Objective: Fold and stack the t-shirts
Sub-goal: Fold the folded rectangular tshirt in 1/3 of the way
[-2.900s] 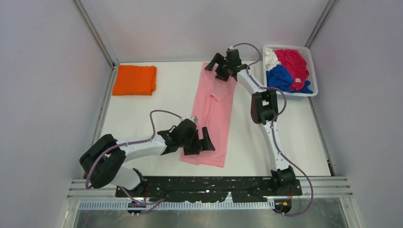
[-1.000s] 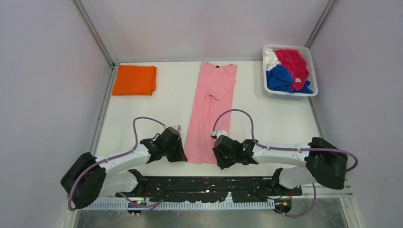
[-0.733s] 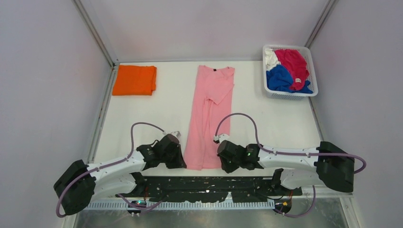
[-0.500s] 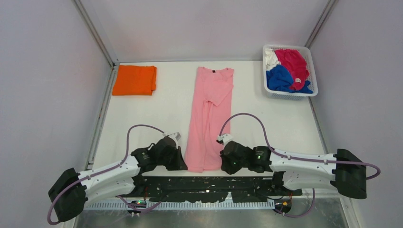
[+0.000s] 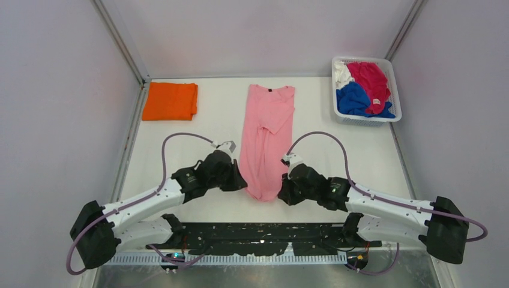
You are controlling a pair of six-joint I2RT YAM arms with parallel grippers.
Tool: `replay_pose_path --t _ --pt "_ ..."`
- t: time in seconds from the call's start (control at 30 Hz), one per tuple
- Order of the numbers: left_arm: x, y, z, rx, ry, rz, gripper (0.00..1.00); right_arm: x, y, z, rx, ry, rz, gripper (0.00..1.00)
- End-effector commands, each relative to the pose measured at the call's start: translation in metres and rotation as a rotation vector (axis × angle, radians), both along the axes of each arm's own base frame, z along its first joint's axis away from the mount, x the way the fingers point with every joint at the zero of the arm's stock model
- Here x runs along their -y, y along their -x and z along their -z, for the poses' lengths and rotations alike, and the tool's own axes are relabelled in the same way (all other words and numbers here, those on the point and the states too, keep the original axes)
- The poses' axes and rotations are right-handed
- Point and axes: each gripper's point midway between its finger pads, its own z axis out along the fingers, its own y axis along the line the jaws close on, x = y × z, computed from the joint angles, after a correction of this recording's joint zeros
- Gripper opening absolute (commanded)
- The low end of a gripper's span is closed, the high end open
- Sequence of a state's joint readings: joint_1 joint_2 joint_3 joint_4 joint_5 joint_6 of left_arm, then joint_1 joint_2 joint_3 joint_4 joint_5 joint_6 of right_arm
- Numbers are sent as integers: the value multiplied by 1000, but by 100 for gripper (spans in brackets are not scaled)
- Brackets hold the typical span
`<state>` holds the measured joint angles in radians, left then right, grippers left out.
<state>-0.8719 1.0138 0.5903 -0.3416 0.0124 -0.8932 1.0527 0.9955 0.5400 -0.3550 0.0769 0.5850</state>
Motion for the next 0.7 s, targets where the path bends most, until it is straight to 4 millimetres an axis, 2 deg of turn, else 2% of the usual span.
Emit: replay_pose_path --t 0.0,0.13,0.17,0.2,0.4,0.6,0.63,0.67 --pt "3 -47 -19 92 -65 -50 0 -21 -29 -32 43 -145 -9 7" --pt "1 -80 -22 81 -107 -82 0 -13 -64 -43 79 -143 44 7" --pt "1 -88 -24 82 -111 -92 0 -8 -75 -40 79 -125 63 7" --pt "0 -97 -25 83 -118 -102 0 -9 -82 -47 88 -134 67 7" --pt "-6 -151 -30 98 -187 -172 0 3 -137 -49 101 -102 155 7" --pt "-5 -200 -34 110 -226 -188 0 6 -180 -46 87 -117 212 8" --pt "-3 -207 -34 108 -228 -183 0 5 -187 -52 97 -128 217 8" --pt "-3 -213 -34 106 -231 -178 0 10 -194 -47 87 -121 235 8"
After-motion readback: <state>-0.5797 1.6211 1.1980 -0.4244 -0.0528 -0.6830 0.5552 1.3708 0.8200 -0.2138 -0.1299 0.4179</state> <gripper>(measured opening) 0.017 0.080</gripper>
